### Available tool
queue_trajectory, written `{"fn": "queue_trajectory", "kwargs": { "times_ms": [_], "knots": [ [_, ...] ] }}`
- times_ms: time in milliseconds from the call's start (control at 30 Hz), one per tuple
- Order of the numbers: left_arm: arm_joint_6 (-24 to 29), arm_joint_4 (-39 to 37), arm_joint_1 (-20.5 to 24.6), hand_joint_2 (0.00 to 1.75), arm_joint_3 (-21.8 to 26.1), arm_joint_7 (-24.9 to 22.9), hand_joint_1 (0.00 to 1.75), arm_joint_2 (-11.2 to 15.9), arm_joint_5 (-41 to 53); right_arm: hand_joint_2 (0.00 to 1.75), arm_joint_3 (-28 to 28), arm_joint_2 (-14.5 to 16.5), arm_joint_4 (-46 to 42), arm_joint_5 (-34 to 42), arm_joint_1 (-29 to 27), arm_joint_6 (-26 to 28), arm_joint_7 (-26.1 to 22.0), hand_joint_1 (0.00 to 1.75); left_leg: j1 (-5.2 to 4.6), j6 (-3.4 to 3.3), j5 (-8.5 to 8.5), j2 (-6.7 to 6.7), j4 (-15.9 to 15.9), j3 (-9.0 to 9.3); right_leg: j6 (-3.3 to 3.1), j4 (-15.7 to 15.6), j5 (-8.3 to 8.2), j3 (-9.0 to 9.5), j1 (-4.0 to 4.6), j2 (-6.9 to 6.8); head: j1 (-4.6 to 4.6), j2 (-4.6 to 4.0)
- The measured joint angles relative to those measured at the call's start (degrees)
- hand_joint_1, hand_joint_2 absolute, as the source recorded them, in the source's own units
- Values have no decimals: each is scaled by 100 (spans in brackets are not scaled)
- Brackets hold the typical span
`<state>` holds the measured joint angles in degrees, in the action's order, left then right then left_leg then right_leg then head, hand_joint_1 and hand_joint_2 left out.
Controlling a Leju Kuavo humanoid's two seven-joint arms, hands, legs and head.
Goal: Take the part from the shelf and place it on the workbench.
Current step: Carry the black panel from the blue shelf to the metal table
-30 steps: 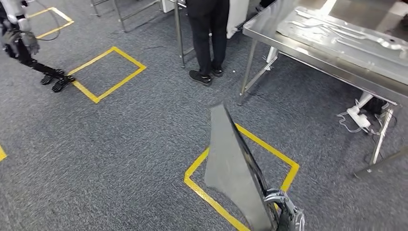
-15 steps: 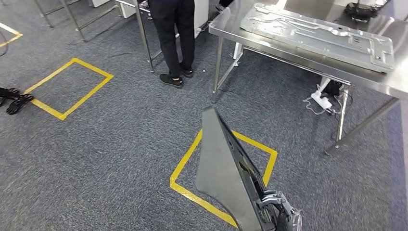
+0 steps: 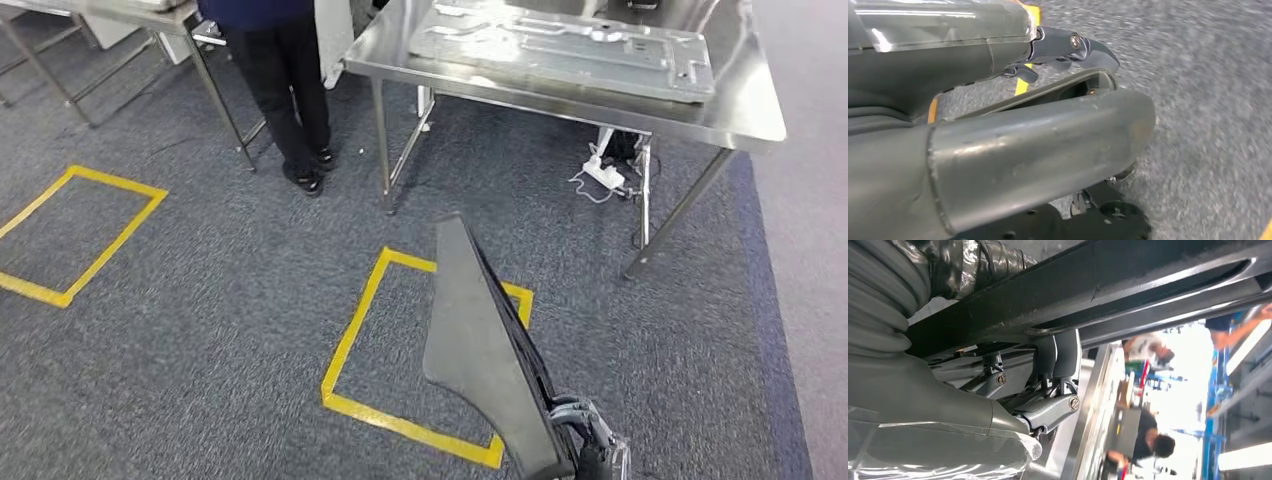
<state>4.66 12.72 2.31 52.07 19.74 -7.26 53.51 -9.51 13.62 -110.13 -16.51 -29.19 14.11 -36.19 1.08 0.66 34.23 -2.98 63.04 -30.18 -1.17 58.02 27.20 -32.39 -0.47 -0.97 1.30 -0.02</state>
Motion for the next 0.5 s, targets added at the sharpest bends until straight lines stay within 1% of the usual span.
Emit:
{"fn": "queue_trajectory", "kwargs": {
  "times_ms": [33,67,100,133,167,200,233,267,300,333,367,433,467,500],
  "knots": [
    [-1,-1,-2,0,3,0,0,2,3,175,-7,0,1,-10,5,12,1,175,1,3,186,145,394,-199,-24,0,1,-2,8,52,-1,0],
    [-2,-1,-10,0,5,0,0,2,4,175,-11,0,3,-32,10,35,7,175,2,5,326,212,783,-410,-42,7,4,-5,17,104,-2,0],
    [-4,-2,-18,0,8,1,0,2,6,175,-16,0,7,-67,9,69,12,175,2,5,363,241,1045,-569,-54,16,13,-2,26,160,-2,0],
    [-5,-2,-26,0,9,1,0,2,8,175,-20,0,13,-111,9,111,18,175,2,1,275,250,1094,-635,-56,31,23,4,32,219,-1,0],
    [-7,-2,-32,0,12,2,0,3,9,175,-22,0,18,-154,8,145,25,175,2,-9,78,254,909,-590,-52,47,43,16,35,271,-1,0],
    [-7,-2,-33,0,14,3,0,6,9,175,-23,0,22,-188,8,167,28,175,1,-31,-174,266,528,-448,-39,66,72,31,36,312,-1,0],
    [-7,-2,-30,0,17,3,0,11,10,175,-25,0,24,-219,9,187,31,175,-9,-59,-342,286,138,-295,-15,85,109,42,41,340,-1,0],
    [-9,-2,-22,0,19,5,0,16,14,175,-30,0,25,-248,9,210,33,175,-20,-87,-439,303,-174,-172,19,98,148,50,47,360,0,0],
    [-13,-2,-11,0,20,7,0,19,23,175,-39,-1,26,-275,10,236,35,175,-37,-118,-455,317,-363,-100,58,100,182,55,47,370,1,0],
    [-19,-2,-1,0,22,8,0,21,32,175,-49,-2,30,-297,10,265,38,175,-47,-150,-413,325,-424,-86,100,134,178,57,49,373,2,0],
    [-25,-2,2,0,22,8,0,20,43,175,-60,-5,32,-313,10,291,40,175,-45,-187,-407,322,-451,-67,138,164,165,62,46,375,2,0],
    [-34,-2,-15,0,23,2,0,12,60,175,-77,-13,41,-330,12,335,49,175,-24,-262,-401,311,-500,31,195,318,170,39,40,317,3,1],
    [-37,-2,-25,0,25,0,0,9,69,175,-85,-17,44,-340,16,358,52,175,-17,-291,-384,297,-515,98,223,475,249,-45,34,266,2,1],
    [-39,-2,-30,0,28,-1,0,7,81,175,-93,-21,49,-349,23,380,58,175,-12,-306,-356,281,-527,157,252,744,375,-208,21,211,3,1]
  ]
}}
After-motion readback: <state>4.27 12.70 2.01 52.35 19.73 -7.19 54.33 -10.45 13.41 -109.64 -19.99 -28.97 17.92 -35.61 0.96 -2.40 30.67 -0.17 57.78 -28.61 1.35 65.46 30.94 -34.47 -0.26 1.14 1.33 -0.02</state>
